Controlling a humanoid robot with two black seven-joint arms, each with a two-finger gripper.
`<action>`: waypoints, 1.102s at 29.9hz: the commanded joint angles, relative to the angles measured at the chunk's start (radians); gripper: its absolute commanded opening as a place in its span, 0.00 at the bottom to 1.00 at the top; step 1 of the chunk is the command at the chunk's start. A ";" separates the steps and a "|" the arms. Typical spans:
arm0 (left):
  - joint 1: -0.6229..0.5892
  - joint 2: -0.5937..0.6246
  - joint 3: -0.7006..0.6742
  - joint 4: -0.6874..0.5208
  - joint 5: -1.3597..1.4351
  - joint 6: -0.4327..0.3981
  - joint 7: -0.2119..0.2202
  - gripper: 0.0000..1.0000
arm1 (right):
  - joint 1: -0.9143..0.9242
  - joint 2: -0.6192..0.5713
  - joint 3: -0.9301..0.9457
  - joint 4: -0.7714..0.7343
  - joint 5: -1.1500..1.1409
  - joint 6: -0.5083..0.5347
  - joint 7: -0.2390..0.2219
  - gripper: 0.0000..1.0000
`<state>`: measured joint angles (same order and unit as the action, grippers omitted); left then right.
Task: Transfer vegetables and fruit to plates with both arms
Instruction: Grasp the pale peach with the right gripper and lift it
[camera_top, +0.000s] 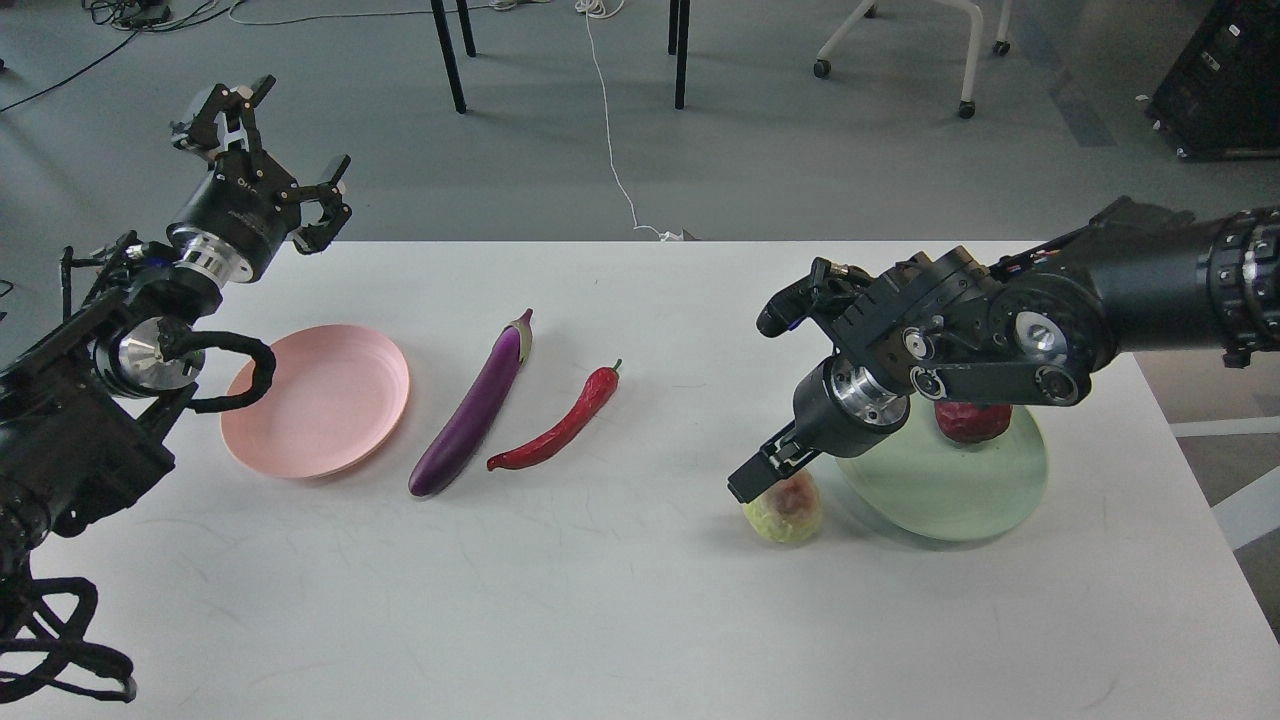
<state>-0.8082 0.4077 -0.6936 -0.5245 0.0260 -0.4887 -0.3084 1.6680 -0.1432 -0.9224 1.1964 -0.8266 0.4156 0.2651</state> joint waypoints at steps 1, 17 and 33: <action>0.001 0.000 0.002 0.000 0.000 0.000 0.000 0.98 | -0.024 0.005 -0.015 -0.003 -0.005 -0.001 -0.003 0.86; 0.001 0.002 0.002 0.000 0.000 0.000 -0.003 0.98 | 0.085 -0.137 -0.003 0.006 -0.003 0.003 0.000 0.45; 0.000 0.002 0.005 0.000 0.002 0.000 0.000 0.98 | -0.060 -0.358 -0.023 0.057 -0.126 -0.024 -0.018 0.62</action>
<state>-0.8073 0.4101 -0.6863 -0.5247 0.0263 -0.4887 -0.3104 1.6367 -0.4875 -0.9442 1.2545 -0.9442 0.4060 0.2562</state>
